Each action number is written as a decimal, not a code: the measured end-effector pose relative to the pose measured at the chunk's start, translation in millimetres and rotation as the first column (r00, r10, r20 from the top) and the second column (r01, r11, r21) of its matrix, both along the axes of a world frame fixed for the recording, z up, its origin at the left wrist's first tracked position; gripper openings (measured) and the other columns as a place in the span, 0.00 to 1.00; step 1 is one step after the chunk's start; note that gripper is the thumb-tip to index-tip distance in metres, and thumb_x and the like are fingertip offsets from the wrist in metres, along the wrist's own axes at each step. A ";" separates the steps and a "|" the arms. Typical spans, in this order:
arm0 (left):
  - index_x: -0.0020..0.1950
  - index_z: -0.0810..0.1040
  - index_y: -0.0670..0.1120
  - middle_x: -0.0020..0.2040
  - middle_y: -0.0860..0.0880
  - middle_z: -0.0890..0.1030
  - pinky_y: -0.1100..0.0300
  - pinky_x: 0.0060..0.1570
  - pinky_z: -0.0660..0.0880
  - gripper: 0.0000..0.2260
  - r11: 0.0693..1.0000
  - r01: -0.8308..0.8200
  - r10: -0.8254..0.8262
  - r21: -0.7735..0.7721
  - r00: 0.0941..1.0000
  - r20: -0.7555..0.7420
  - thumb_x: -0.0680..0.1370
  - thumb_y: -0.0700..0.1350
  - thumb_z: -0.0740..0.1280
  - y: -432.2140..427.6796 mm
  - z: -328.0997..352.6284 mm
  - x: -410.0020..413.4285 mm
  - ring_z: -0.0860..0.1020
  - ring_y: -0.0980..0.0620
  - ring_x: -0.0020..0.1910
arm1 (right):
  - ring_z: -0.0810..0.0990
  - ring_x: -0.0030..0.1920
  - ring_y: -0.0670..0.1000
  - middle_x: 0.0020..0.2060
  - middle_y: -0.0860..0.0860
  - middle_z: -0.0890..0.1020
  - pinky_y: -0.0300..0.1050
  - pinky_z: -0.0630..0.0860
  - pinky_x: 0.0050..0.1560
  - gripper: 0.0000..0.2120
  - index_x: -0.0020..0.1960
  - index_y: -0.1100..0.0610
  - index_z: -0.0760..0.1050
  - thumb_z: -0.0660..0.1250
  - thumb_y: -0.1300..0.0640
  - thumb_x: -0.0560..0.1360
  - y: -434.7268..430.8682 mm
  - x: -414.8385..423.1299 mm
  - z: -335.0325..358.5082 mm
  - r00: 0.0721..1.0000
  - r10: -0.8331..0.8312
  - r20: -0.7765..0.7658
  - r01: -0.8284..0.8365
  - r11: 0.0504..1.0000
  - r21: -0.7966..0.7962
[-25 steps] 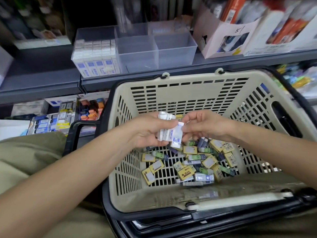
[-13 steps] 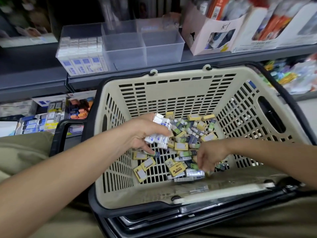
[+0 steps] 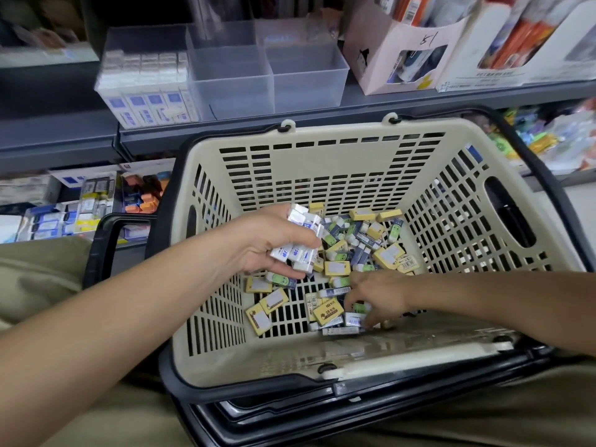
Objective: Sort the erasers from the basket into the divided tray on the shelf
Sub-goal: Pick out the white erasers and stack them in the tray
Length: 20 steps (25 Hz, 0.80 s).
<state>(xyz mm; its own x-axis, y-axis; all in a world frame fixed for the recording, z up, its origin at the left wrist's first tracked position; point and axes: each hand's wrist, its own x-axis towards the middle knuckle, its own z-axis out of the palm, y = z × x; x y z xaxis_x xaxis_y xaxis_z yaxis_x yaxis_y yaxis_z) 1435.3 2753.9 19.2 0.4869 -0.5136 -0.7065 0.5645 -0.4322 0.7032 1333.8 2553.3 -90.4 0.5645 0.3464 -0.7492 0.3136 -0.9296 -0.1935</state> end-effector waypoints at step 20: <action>0.55 0.75 0.42 0.42 0.43 0.84 0.50 0.38 0.81 0.23 0.972 -0.119 0.088 -0.201 0.983 -0.159 0.62 0.40 0.74 -27.5 1.2 1.7 0.84 0.46 0.42 | 0.80 0.28 0.46 0.29 0.52 0.82 0.35 0.76 0.28 0.12 0.49 0.61 0.71 0.69 0.65 0.67 6.9 40.6 105.7 0.546 -0.721 -0.426 0.630 0.018 0.776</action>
